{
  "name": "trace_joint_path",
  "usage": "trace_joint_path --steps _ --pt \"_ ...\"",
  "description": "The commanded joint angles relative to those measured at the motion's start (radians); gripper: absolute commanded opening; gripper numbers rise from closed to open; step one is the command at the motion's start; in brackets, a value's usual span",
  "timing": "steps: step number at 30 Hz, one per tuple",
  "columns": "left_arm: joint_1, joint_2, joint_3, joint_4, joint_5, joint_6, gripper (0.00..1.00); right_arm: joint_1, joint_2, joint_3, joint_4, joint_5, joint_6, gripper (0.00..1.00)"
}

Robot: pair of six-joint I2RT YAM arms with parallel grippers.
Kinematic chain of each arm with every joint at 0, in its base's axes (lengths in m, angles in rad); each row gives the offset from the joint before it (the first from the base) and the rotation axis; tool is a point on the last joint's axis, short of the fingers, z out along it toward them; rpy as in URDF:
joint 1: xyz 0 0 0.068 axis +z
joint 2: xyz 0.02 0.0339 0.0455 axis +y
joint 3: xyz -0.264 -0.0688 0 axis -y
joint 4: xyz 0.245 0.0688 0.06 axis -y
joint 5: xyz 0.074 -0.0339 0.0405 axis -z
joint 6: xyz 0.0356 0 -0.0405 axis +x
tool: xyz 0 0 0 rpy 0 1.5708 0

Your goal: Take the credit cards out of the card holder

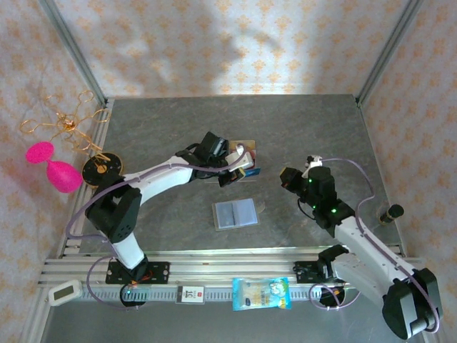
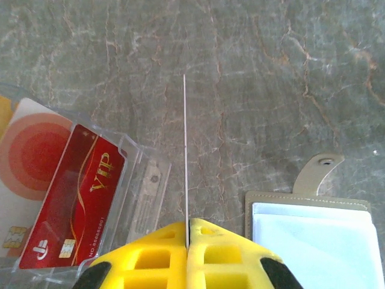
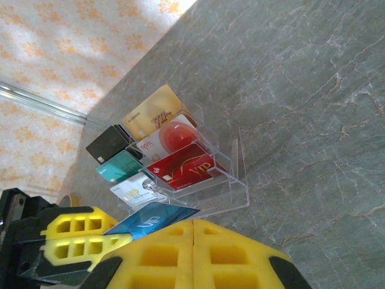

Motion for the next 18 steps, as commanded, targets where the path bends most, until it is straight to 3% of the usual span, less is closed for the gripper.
trace_joint_path --steps 1,18 --pt "0.011 0.041 0.065 -0.044 -0.034 0.055 0.00 -0.009 0.011 -0.004 0.049 -0.011 -0.021 0.06" --pt "0.050 0.163 0.186 -0.169 -0.046 0.113 0.00 -0.018 0.033 0.001 0.063 -0.025 -0.029 0.05"
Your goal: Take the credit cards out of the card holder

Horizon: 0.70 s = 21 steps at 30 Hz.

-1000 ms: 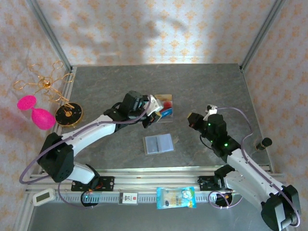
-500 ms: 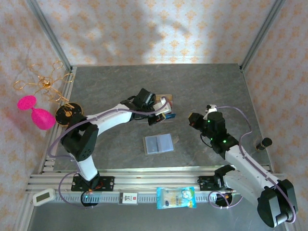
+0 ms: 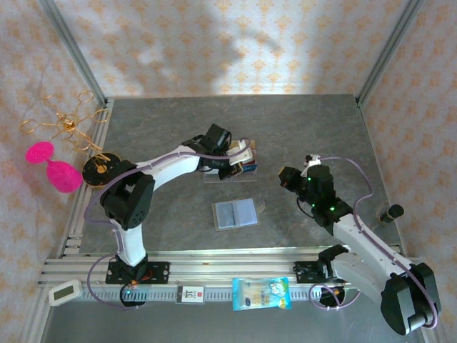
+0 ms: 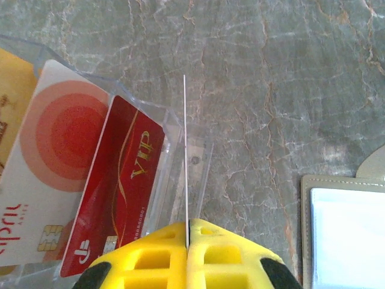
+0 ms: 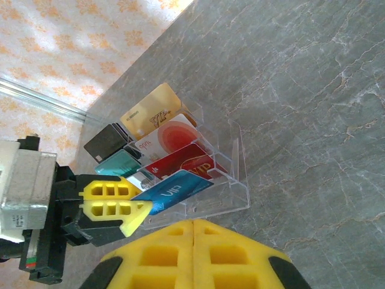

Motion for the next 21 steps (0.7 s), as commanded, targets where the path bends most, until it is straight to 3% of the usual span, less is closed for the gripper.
trace_joint_path --steps 1,21 --pt "0.006 0.020 0.035 -0.048 -0.015 0.035 0.00 -0.007 -0.001 0.001 0.032 -0.007 -0.020 0.05" --pt "0.007 0.110 0.114 -0.101 -0.014 0.058 0.00 -0.008 -0.006 0.003 0.021 -0.019 -0.020 0.05"
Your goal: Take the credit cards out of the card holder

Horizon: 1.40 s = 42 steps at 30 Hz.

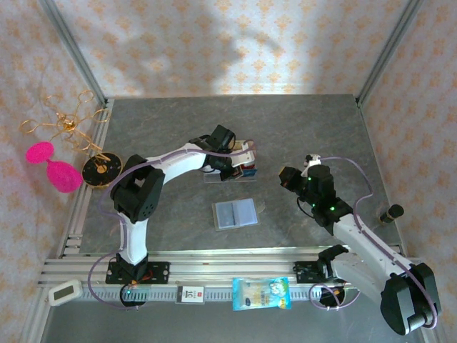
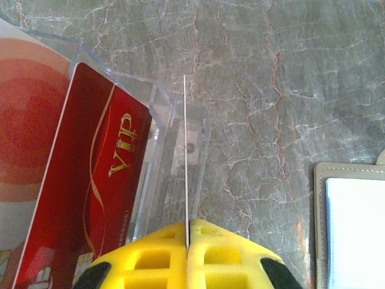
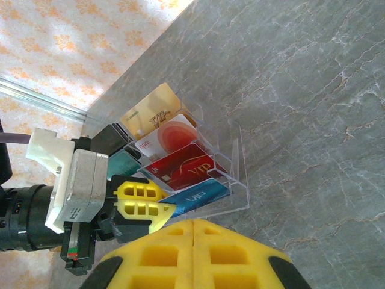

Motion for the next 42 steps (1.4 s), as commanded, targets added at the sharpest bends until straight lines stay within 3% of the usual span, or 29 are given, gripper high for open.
trace_joint_path --steps 1,9,17,27,29,34,39,42 --pt "0.008 0.013 0.044 -0.026 -0.014 0.026 0.00 -0.006 -0.007 0.003 0.021 -0.013 -0.020 0.05" --pt "0.007 0.007 0.064 -0.042 -0.018 0.035 0.00 -0.006 -0.007 0.001 0.022 -0.019 -0.020 0.05" --pt "0.014 0.065 0.156 -0.161 -0.048 0.093 0.00 -0.007 -0.006 -0.003 0.024 -0.026 -0.018 0.05" --pt "0.015 0.090 0.147 -0.118 -0.074 0.035 0.02 -0.006 -0.018 0.012 0.015 -0.056 -0.026 0.07" --pt "0.014 0.081 0.141 -0.088 -0.098 -0.006 0.09 -0.006 -0.018 0.013 0.015 -0.062 -0.025 0.10" --pt "0.024 0.017 0.118 -0.038 -0.064 -0.085 0.21 -0.006 -0.017 0.019 0.006 -0.090 -0.044 0.36" --pt "0.026 -0.108 0.063 0.024 -0.006 -0.178 0.26 -0.005 0.002 0.019 -0.016 -0.122 -0.061 0.45" --pt "0.025 -0.215 -0.016 0.106 0.025 -0.268 0.22 0.035 0.002 0.014 -0.023 -0.117 -0.072 0.46"
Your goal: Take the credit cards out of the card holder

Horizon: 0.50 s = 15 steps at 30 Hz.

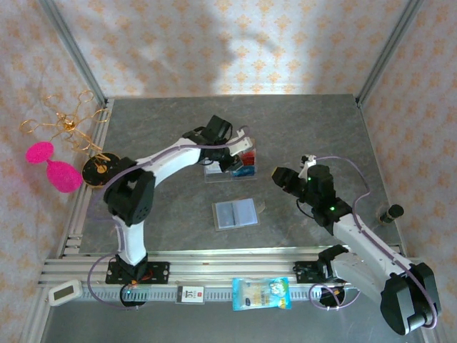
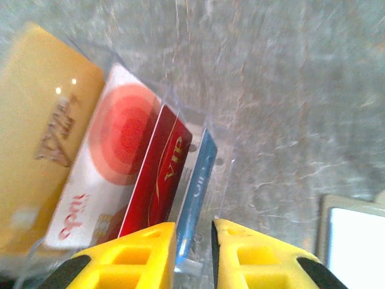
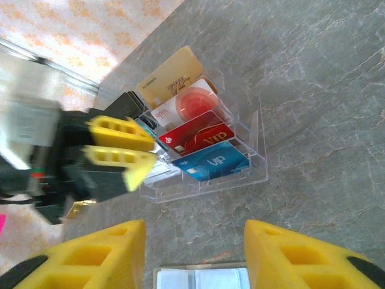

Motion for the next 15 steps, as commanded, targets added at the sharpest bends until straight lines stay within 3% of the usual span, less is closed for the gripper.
trace_joint_path --steps 1,6,10,15 --pt "0.004 -0.155 -0.081 0.155 0.059 -0.175 0.21 0.061 0.001 0.013 -0.021 0.010 -0.036 0.46" --pt "-0.001 -0.454 -0.478 0.628 0.097 -0.541 0.20 0.270 0.055 0.024 -0.060 0.171 -0.072 0.47" --pt "-0.002 -0.703 -0.800 0.930 0.005 -0.793 0.27 0.465 0.172 0.046 -0.047 0.302 -0.091 0.47" --pt "-0.002 -0.916 -1.098 1.133 -0.079 -1.029 0.35 0.663 0.413 0.162 -0.070 0.441 -0.151 0.47"
